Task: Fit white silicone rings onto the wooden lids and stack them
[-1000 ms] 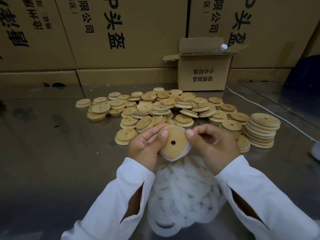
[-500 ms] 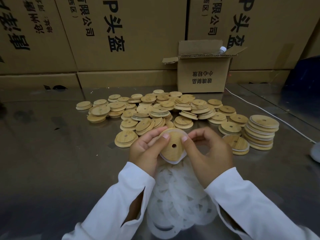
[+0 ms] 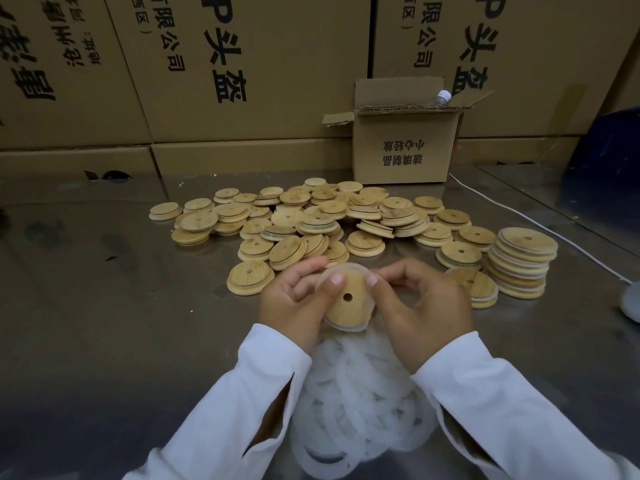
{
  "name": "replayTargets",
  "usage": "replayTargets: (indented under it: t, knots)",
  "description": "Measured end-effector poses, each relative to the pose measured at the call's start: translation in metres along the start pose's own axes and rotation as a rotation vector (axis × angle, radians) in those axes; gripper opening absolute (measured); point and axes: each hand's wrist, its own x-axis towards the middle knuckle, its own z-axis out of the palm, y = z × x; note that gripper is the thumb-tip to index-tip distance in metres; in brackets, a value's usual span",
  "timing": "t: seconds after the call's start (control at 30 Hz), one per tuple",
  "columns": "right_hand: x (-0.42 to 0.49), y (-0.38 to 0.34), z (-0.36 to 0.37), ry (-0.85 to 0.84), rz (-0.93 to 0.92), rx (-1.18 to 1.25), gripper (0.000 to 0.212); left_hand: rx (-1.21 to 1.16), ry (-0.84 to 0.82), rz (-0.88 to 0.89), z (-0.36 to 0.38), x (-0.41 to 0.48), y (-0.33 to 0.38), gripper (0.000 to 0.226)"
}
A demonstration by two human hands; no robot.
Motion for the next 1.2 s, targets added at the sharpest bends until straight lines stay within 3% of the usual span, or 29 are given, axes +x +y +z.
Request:
replayTargets:
  t: [0.13, 0.33, 0.67, 0.97, 1.1, 1.2]
  knots:
    - [0.005, 0.002, -0.004, -0.087, 0.029, -0.073, 0.021, 0.172, -0.097, 0.007, -0.001, -0.003, 0.000, 0.036]
    - [0.014, 0.006, -0.008, -0.127, 0.090, -0.075, 0.019, 0.211, -0.046, -0.001, -0.001, -0.002, 0.002, 0.018]
    - [0.018, 0.009, -0.011, -0.185, 0.052, -0.019, 0.021, 0.116, -0.032, -0.026, -0.002, -0.002, 0.006, 0.020]
    - [0.008, 0.013, 0.007, -0.096, 0.102, 0.204, 0.003, 0.096, 0.048, 0.025, -0.002, 0.000, -0.002, 0.014]
    - [0.006, 0.015, 0.012, -0.062, 0.130, 0.212, 0.009, -0.013, 0.096, -0.009, -0.002, 0.003, -0.004, 0.030]
    - [0.007, 0.014, 0.010, -0.062, 0.104, 0.221, 0.011, -0.019, 0.114, -0.014, -0.002, 0.004, -0.004, 0.020]
